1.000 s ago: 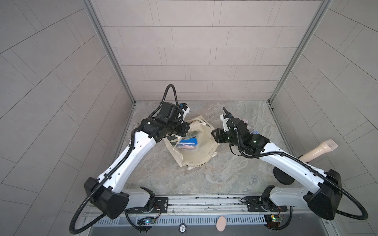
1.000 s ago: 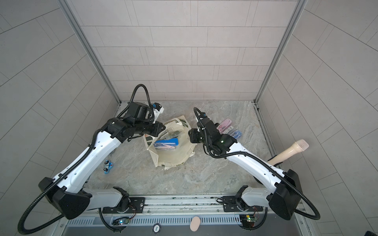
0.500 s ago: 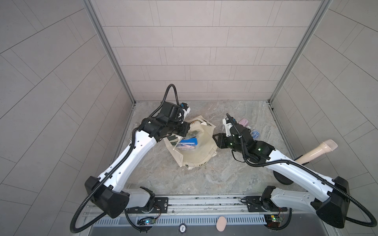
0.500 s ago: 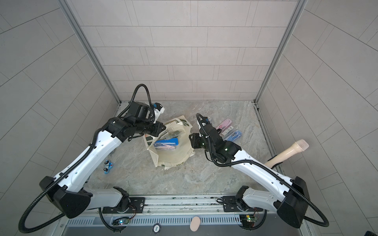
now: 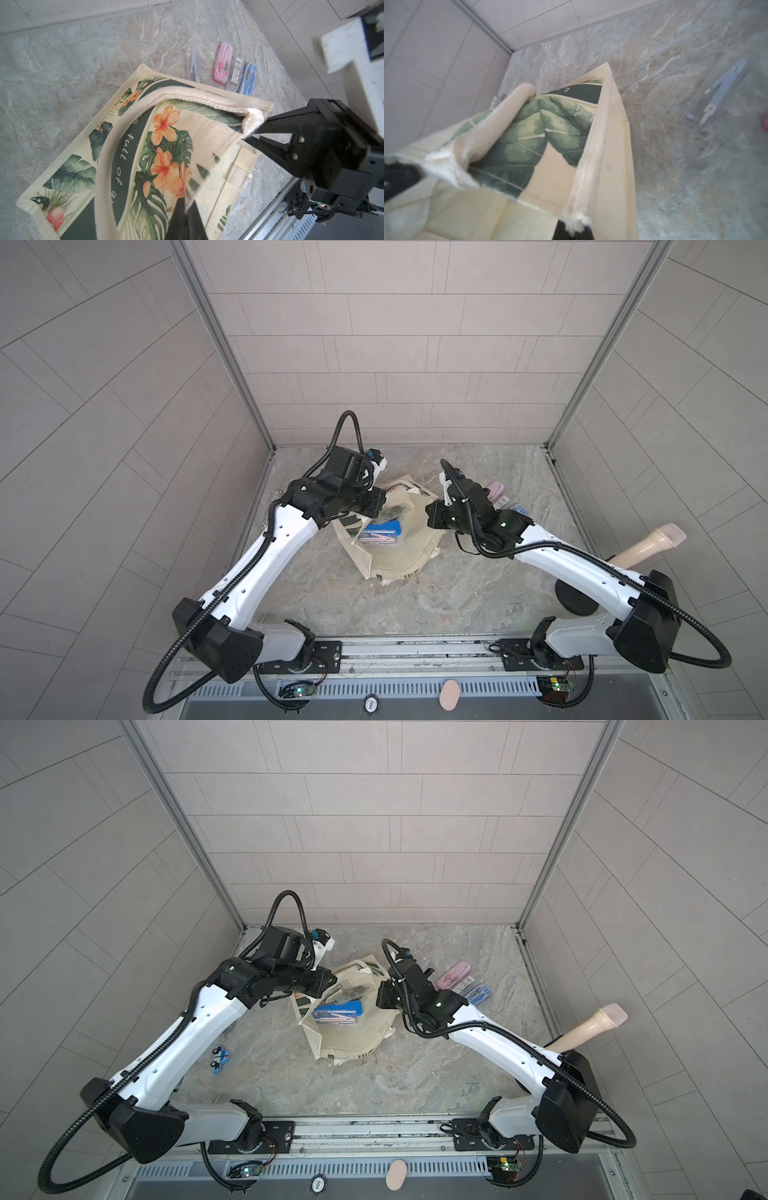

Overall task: Take out the compass set from the canvas bag
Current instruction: Adjust the canvas bag at the center of the board.

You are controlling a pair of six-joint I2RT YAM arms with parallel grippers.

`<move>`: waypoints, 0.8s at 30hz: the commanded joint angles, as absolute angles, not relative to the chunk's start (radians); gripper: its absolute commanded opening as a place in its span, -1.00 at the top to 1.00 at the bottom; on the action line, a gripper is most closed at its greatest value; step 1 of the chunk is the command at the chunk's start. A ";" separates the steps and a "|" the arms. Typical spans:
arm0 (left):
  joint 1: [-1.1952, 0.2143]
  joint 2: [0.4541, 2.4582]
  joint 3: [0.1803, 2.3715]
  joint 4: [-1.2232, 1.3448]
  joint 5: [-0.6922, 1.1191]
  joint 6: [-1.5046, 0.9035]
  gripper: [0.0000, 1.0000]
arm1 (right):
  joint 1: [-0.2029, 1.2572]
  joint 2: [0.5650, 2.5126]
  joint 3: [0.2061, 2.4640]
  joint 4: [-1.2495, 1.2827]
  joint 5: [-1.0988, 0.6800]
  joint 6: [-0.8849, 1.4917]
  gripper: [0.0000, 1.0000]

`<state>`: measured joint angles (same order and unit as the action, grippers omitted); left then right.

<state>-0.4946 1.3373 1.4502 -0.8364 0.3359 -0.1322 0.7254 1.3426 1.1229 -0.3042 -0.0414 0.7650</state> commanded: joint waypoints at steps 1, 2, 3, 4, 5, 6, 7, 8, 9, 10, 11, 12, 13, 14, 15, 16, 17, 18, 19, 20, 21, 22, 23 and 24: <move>-0.490 1.354 1.531 -0.878 0.344 -0.102 0.54 | 0.721 1.347 1.146 -0.307 -0.032 0.810 1.00; -0.489 1.359 1.552 -0.899 0.339 -0.089 0.19 | 0.721 1.345 1.147 -0.305 -0.032 0.822 1.00; -0.490 1.361 1.576 -0.922 0.323 -0.078 0.02 | 0.721 1.342 1.147 -0.305 -0.032 0.830 1.00; -0.490 1.361 1.606 -0.952 0.289 -0.065 -0.15 | 0.720 1.338 1.146 -0.304 -0.032 0.839 1.00; -0.489 1.357 1.636 -0.983 0.251 -0.051 -0.24 | 0.719 1.337 1.148 -0.304 -0.032 0.846 1.00; -0.489 1.353 1.660 -1.008 0.216 -0.040 -0.27 | 0.719 1.337 1.150 -0.304 -0.032 0.851 1.00; -0.492 1.345 1.686 -1.041 0.189 -0.028 -0.27 | 0.719 1.339 1.156 -0.307 -0.033 0.854 1.00; -0.497 1.334 1.698 -1.070 0.168 -0.021 -0.27 | 0.719 1.342 1.162 -0.312 -0.034 0.854 1.00; -0.504 1.319 1.695 -1.083 0.152 -0.021 -0.27 | 0.718 1.344 1.169 -0.321 -0.034 0.853 1.00; -0.514 1.296 1.666 -1.083 0.150 -0.027 -0.26 | 0.718 1.348 1.178 -0.331 -0.033 0.853 1.00; -0.527 1.269 1.634 -1.079 0.154 -0.038 -0.24 | 0.717 1.351 1.182 -0.336 -0.032 0.851 1.00; -0.544 1.251 1.605 -1.078 0.146 -0.046 -0.23 | 0.716 1.352 1.183 -0.335 -0.032 0.853 1.00; -0.571 1.232 1.571 -1.078 0.118 -0.050 -0.21 | 0.716 1.352 1.185 -0.333 -0.033 0.854 1.00; -0.597 1.213 1.540 -1.079 0.087 -0.053 -0.20 | 0.715 1.352 1.184 -0.330 -0.031 0.857 1.00; -0.624 1.191 1.504 -1.080 0.052 -0.061 -0.20 | 0.713 1.354 1.184 -0.327 -0.032 0.860 1.00; -0.645 1.169 1.466 -1.081 0.020 -0.074 -0.20 | 0.711 1.356 1.186 -0.327 -0.034 0.863 1.00; -0.656 1.149 1.435 -1.081 0.000 -0.089 -0.20 | 0.710 1.356 1.188 -0.327 -0.035 0.865 1.00; -0.665 1.126 1.402 -1.085 -0.023 -0.112 -0.20 | 0.708 1.356 1.190 -0.327 -0.039 0.864 1.00; -0.671 1.104 1.371 -1.086 -0.038 -0.137 -0.20 | 0.707 1.357 1.193 -0.328 -0.043 0.860 1.00; -0.676 1.084 1.347 -1.086 -0.050 -0.158 -0.20 | 0.707 1.357 1.195 -0.332 -0.044 0.856 1.00; -0.679 1.065 1.323 -1.088 -0.067 -0.180 -0.21 | 0.707 1.355 1.196 -0.337 -0.043 0.852 1.00; -0.681 1.054 1.303 -1.088 -0.074 -0.194 -0.21 | 0.707 1.354 1.196 -0.339 -0.043 0.850 1.00; -0.681 1.050 1.292 -1.089 -0.077 -0.201 -0.21 | 0.707 1.352 1.192 -0.341 -0.041 0.848 1.00; -0.681 1.053 1.284 -1.092 -0.077 -0.205 -0.21 | 0.706 1.348 1.189 -0.339 -0.042 0.848 1.00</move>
